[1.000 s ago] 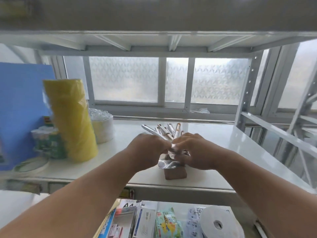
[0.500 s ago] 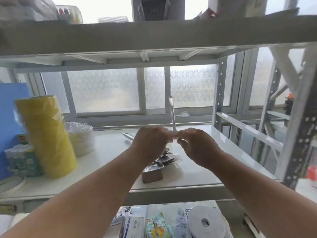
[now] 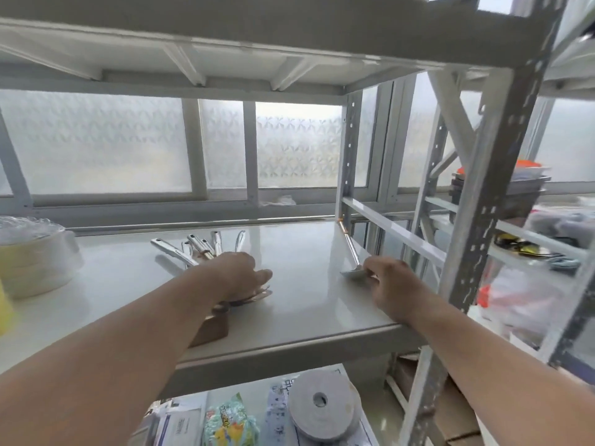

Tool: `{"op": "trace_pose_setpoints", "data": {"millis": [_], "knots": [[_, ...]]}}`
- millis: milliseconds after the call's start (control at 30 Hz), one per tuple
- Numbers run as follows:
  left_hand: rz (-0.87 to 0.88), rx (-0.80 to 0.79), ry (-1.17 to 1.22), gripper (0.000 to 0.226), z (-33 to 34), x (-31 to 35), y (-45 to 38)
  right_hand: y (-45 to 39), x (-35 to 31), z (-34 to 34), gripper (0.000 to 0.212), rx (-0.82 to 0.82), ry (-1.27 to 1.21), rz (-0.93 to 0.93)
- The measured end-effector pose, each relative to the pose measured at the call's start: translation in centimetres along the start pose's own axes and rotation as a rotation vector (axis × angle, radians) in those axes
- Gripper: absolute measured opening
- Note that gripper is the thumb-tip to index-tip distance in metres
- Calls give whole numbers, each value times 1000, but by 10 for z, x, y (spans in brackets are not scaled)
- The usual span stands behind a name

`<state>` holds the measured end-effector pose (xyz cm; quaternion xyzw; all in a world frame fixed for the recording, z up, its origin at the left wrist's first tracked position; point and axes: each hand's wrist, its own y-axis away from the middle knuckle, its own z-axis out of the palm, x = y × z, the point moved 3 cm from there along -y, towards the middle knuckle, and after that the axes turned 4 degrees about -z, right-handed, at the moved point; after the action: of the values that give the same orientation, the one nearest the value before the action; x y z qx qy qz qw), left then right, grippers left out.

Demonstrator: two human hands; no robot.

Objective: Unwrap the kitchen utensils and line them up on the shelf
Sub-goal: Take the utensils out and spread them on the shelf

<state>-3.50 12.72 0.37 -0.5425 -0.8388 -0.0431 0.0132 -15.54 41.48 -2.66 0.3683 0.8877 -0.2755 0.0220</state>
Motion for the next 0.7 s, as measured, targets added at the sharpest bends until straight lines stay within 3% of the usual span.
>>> {"op": "trace_pose_setpoints", "data": {"millis": [67,167,267,467,700], "knots": [[-2,-4,48,54,1,-5,-3,1,-3,0,14,-21,-10,74],[15,1,108,53,-6,-10,-1,-3,-7,1,36,-16,13,116],[50,19,158,49,-14,-15,4,-6,-7,2,46,15,33,143],[133,8,156,24,-18,-27,19,-5,-8,0,35,59,12,172],[148,128,102,15,-17,-31,24,1,-2,-6,30,11,33,243]]}}
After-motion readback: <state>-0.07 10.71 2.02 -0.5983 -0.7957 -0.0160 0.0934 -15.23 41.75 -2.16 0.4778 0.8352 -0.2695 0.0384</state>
